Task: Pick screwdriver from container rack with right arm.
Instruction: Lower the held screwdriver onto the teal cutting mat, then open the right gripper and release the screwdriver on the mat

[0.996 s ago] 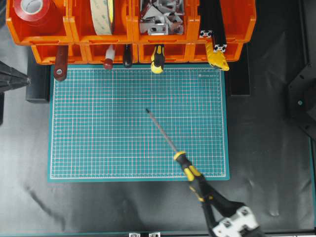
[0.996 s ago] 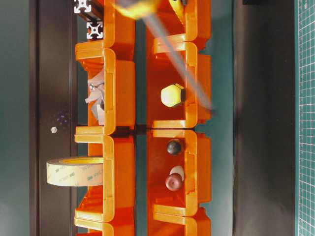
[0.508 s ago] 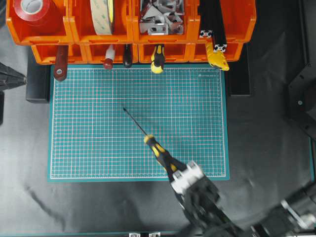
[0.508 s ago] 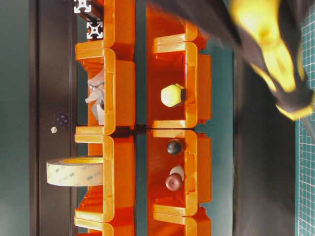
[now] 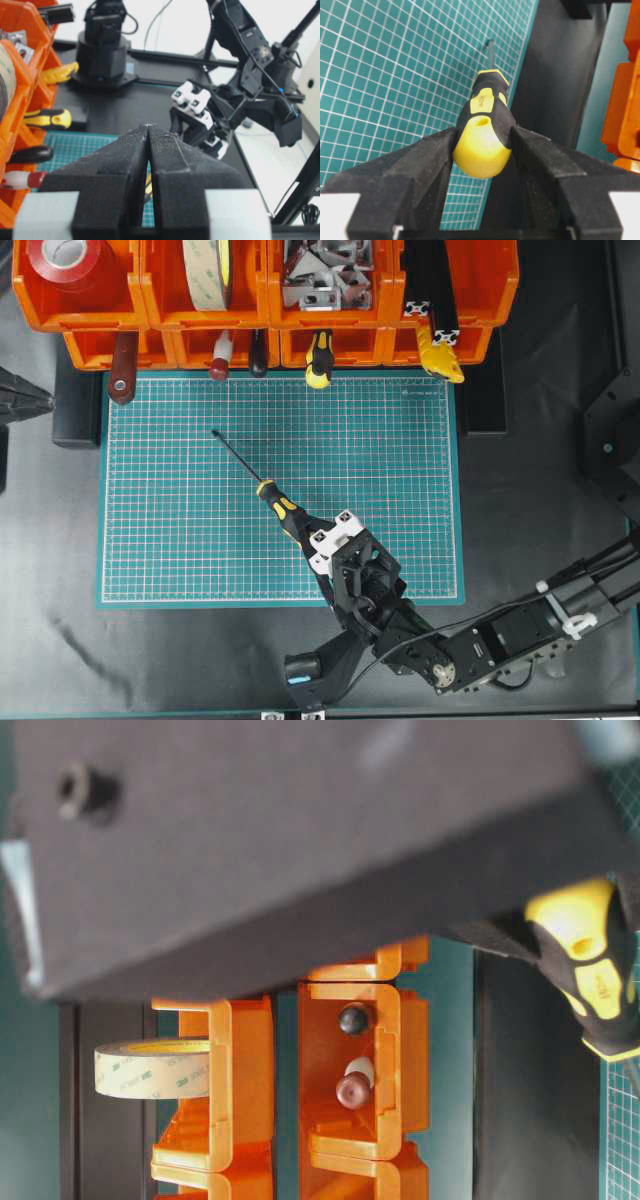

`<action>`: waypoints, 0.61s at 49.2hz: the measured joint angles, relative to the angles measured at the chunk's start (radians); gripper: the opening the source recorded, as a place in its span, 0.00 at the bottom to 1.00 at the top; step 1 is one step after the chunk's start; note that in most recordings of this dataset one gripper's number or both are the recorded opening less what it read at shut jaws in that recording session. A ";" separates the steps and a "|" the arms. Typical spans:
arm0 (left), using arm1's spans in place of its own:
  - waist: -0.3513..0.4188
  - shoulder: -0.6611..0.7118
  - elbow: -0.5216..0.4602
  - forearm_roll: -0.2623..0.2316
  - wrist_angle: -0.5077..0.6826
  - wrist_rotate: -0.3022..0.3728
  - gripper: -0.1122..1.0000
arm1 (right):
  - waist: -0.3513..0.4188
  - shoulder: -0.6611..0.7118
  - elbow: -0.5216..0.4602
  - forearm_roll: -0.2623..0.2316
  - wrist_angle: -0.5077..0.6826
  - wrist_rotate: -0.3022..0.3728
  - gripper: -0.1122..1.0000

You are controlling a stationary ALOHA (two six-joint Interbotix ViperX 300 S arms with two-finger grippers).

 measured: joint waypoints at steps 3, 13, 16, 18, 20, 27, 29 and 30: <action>0.000 0.000 0.000 0.000 0.003 0.000 0.10 | -0.005 0.000 0.006 0.003 -0.018 0.003 0.45; 0.000 0.000 0.000 0.000 0.008 0.000 0.10 | -0.014 -0.006 0.020 0.020 -0.058 0.003 0.44; 0.000 -0.002 0.000 0.000 0.009 0.000 0.10 | -0.017 -0.008 0.023 0.021 -0.067 0.003 0.45; 0.000 -0.002 0.000 0.000 0.009 0.000 0.10 | -0.020 -0.009 0.026 0.021 -0.074 0.003 0.45; 0.000 -0.003 0.000 0.000 0.008 0.000 0.10 | -0.021 -0.009 0.029 0.021 -0.080 0.003 0.45; 0.000 -0.003 0.000 0.000 0.009 -0.002 0.10 | -0.025 -0.009 0.034 0.025 -0.112 0.005 0.45; -0.002 -0.003 0.000 0.000 0.008 0.000 0.10 | -0.026 -0.011 0.035 0.028 -0.123 0.006 0.45; 0.000 -0.003 0.000 0.000 0.009 -0.002 0.10 | -0.026 -0.011 0.035 0.029 -0.127 0.006 0.45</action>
